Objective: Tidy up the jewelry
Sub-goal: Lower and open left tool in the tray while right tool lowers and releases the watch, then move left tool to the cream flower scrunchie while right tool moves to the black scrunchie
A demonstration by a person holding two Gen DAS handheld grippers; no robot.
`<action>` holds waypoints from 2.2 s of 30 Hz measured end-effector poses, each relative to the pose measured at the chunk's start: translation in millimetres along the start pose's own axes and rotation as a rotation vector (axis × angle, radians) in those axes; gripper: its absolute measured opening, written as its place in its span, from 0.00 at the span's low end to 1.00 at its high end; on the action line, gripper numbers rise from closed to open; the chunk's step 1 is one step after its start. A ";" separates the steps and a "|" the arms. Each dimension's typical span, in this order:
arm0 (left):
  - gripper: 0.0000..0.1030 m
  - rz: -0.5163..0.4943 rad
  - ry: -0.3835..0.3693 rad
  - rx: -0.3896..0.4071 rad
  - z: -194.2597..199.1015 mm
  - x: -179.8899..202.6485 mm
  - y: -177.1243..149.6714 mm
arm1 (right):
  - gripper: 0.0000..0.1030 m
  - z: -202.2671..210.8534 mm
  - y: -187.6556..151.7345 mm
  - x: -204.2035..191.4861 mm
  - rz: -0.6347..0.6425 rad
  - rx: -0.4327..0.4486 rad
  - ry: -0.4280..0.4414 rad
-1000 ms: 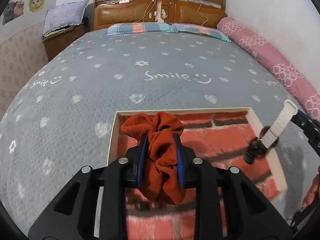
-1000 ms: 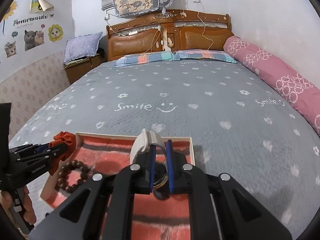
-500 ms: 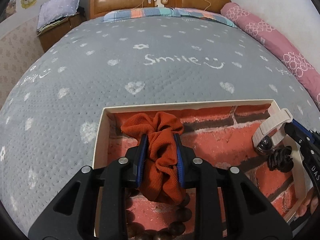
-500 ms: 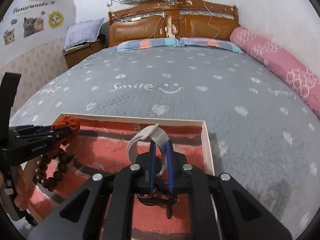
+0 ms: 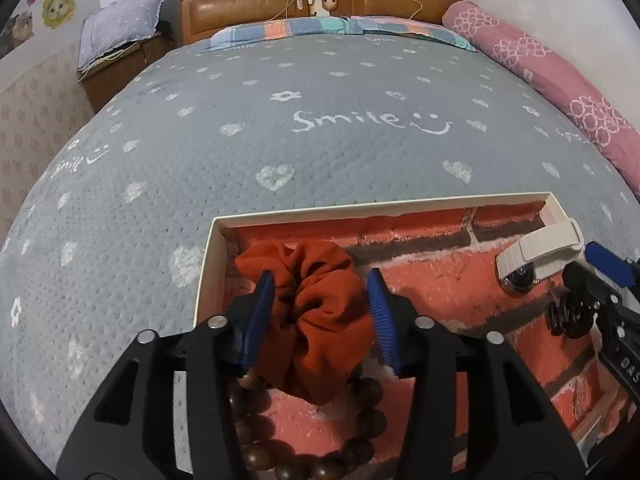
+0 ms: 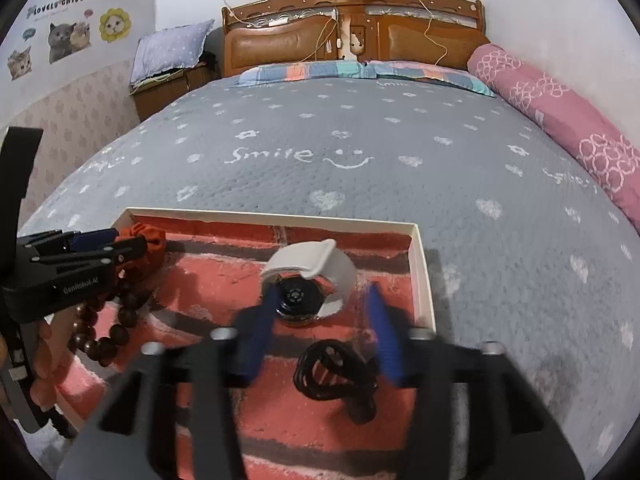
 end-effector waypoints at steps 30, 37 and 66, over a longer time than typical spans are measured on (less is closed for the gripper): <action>0.90 0.129 0.001 0.204 286.9 -92.5 -171.7 | 0.70 227.6 -107.2 -1.1 -0.008 0.106 0.088; 0.94 0.136 0.017 0.201 292.5 -106.5 -237.1 | 0.81 251.1 -161.7 12.7 -0.036 0.107 0.054; 0.95 0.126 0.059 0.178 200.3 -96.9 -352.7 | 0.88 238.1 -294.9 77.9 -0.090 0.119 -0.160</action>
Point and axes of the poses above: each gripper's, at about its wrist camera, not at the fingertips, and z roughly against the way its jaws point, x to its right, y to its top, the point moved 7 cm from there along -z, roughly the way its jaws point, and after that the axes turned 10 degrees about -x, right-handed, at the moved point
